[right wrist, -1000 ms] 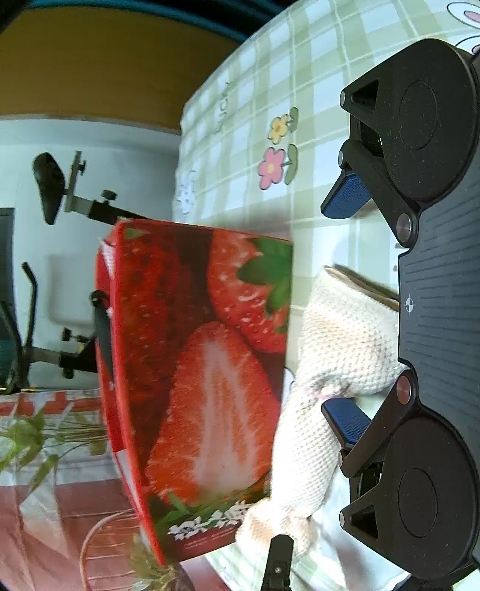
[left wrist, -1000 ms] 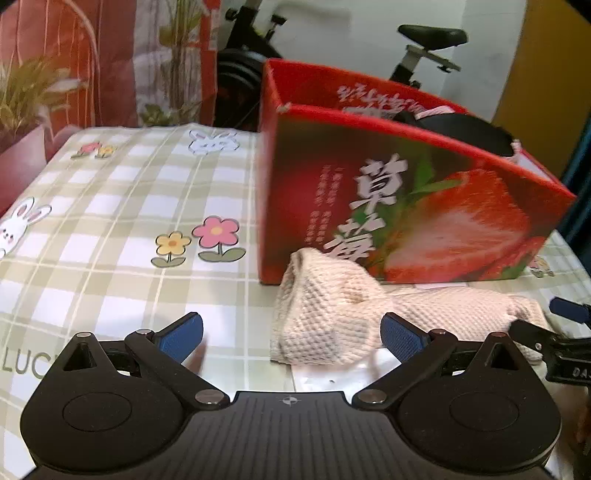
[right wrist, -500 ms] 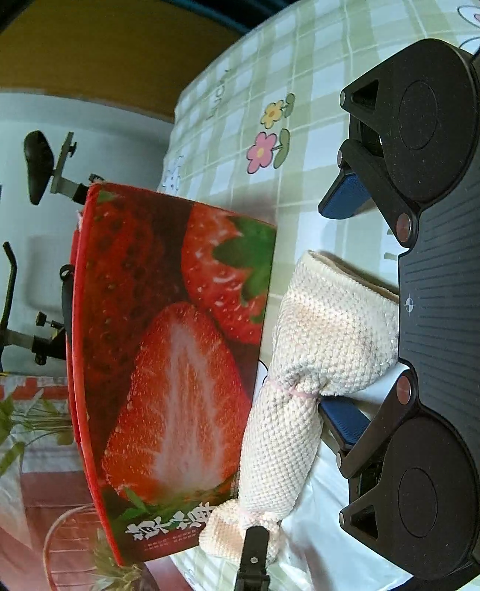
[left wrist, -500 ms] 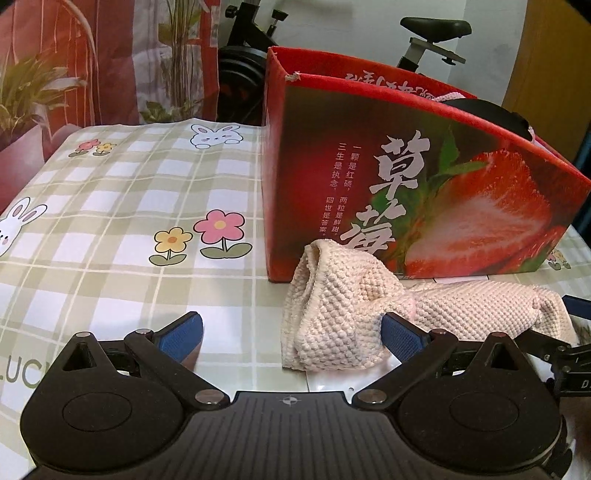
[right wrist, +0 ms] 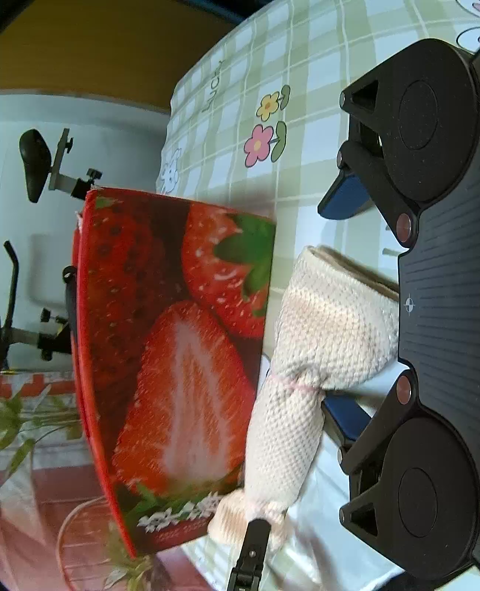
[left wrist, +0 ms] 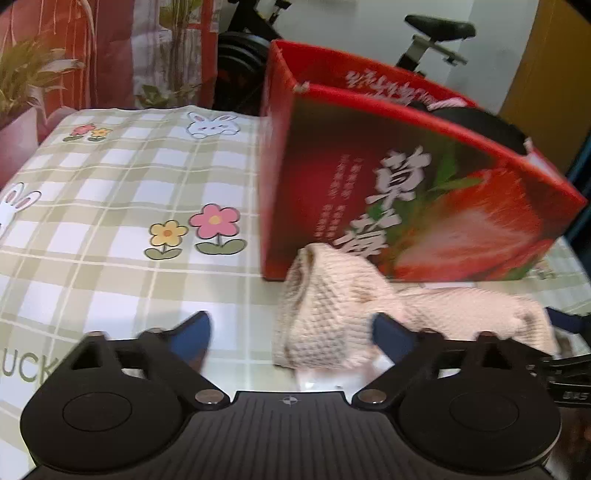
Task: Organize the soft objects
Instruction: 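Lower the right tool toward the cream knitted towel beside the box, then close the right gripper on the folded end of the cream towel, then lift the cream towel with the right gripper over the box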
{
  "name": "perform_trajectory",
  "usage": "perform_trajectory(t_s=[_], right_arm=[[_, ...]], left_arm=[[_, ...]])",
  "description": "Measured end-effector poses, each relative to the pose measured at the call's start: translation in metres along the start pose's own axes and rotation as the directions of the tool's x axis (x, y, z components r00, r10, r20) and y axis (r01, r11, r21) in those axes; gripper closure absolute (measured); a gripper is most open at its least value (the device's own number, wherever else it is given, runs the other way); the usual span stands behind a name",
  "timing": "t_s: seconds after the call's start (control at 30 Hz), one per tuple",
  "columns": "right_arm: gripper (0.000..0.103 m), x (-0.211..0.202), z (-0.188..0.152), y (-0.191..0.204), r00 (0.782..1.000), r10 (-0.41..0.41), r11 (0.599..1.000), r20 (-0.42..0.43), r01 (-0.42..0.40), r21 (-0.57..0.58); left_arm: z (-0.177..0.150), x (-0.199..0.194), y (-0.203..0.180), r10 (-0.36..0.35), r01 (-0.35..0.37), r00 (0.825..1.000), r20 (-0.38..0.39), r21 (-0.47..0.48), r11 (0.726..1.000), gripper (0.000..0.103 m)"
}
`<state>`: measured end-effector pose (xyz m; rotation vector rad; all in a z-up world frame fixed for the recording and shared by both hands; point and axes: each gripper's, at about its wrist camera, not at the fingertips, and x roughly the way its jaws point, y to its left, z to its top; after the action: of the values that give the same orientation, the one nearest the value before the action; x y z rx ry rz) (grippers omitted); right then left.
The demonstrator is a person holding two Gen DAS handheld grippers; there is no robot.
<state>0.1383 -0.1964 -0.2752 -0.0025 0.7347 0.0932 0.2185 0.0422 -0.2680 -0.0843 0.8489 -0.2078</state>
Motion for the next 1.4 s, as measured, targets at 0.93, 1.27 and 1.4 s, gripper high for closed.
perform_trajectory(t_s=[0.93, 1.27, 1.4], right_arm=[[0.076, -0.018, -0.007, -0.016, 0.981, 0.161, 0.982, 0.112, -0.17, 0.078], [0.076, -0.051, -0.001, -0.013, 0.964, 0.169, 0.979, 0.205, -0.188, 0.079], [0.076, -0.076, 0.017, -0.012, 0.945, 0.178, 0.978, 0.274, -0.201, 0.059]], left_arm=[[-0.013, -0.028, -0.02, -0.091, 0.084, 0.99, 0.112, 0.064, 0.994, 0.093], [-0.015, -0.073, -0.029, -0.115, 0.105, 0.97, 0.214, 0.055, 0.993, 0.093], [-0.009, -0.093, -0.033, -0.128, 0.116, 0.956, 0.265, 0.057, 0.992, 0.093]])
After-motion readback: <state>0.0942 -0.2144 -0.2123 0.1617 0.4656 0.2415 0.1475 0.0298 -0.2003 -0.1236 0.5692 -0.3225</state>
